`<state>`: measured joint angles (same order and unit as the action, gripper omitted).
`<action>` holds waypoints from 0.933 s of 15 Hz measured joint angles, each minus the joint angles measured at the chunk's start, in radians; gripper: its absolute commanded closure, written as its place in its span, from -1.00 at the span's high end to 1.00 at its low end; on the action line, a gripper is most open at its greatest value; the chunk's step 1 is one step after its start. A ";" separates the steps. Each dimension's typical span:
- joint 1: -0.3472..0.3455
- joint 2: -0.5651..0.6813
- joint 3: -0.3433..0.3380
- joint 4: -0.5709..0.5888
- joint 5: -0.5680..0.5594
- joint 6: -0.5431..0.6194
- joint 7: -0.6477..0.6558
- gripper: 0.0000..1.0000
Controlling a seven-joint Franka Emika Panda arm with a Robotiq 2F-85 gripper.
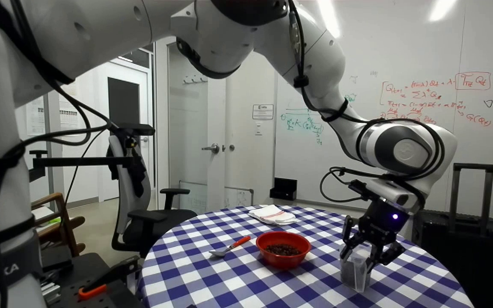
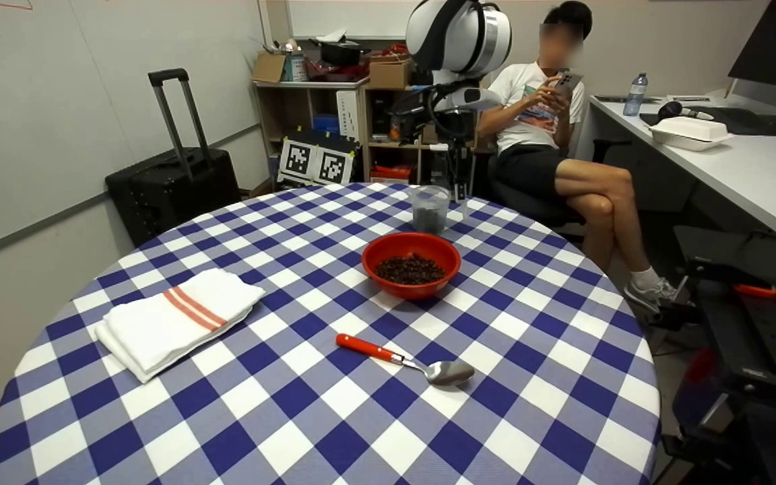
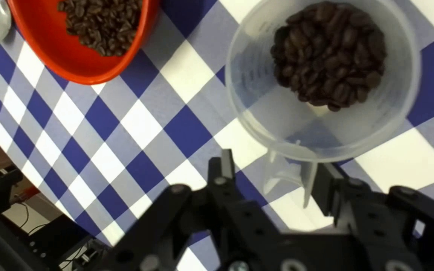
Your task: Pour some contents from the transparent jar into the orange bowl
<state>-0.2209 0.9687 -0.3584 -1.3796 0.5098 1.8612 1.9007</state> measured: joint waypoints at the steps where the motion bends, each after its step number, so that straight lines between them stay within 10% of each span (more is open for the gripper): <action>1: 0.002 -0.028 0.010 -0.047 -0.008 0.019 0.000 0.82; 14: 0.009 -0.381 0.044 -0.500 -0.188 0.187 -0.075 1.00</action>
<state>-0.2123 0.5872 -0.3145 -1.8797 0.3219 2.0479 1.8260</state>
